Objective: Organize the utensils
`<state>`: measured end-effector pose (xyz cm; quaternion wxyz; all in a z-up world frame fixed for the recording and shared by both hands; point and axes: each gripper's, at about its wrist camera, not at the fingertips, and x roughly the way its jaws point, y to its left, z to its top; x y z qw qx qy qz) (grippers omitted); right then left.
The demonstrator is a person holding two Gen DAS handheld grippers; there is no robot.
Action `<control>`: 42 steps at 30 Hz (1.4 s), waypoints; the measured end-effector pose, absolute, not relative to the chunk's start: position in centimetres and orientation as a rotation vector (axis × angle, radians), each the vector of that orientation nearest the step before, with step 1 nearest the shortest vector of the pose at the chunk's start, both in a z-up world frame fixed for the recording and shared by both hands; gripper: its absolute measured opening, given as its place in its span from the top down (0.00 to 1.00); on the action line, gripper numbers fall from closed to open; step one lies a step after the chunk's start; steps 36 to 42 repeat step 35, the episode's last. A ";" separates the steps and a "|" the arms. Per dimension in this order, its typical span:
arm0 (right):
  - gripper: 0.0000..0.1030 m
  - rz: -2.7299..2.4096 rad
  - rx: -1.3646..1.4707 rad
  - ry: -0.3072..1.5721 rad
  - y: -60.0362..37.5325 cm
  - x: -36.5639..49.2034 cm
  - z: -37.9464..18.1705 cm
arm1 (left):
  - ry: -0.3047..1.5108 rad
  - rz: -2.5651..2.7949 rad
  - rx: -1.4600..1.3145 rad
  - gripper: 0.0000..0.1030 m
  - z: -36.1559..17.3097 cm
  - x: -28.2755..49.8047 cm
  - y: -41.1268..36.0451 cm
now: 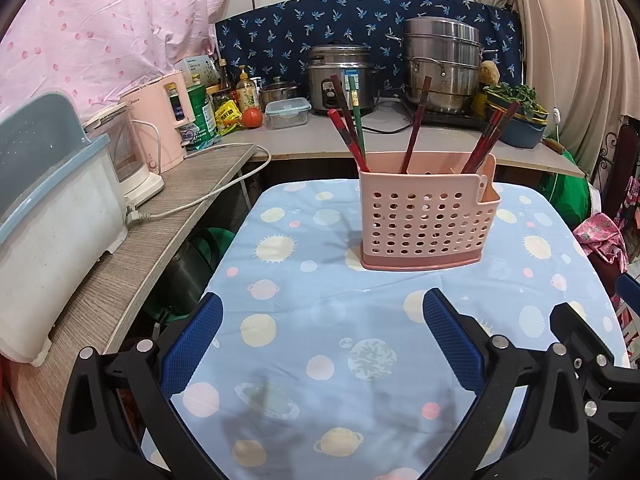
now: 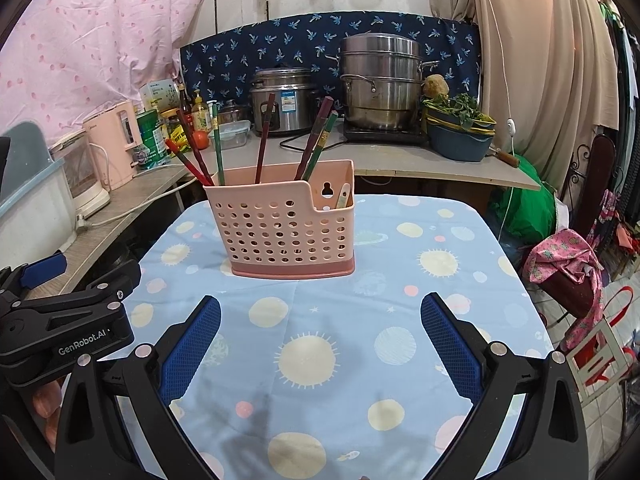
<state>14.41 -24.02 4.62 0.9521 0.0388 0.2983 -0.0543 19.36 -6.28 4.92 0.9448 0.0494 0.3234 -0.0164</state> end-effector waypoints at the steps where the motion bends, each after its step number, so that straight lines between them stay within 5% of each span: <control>1: 0.06 -0.109 0.080 0.606 -24.1 14.4 4.6 | 0.659 -0.034 0.101 0.07 4.9 19.4 -6.2; 42: 0.06 -0.121 0.075 0.616 -24.6 14.9 3.8 | 0.666 -0.033 0.107 0.07 4.4 19.9 -5.8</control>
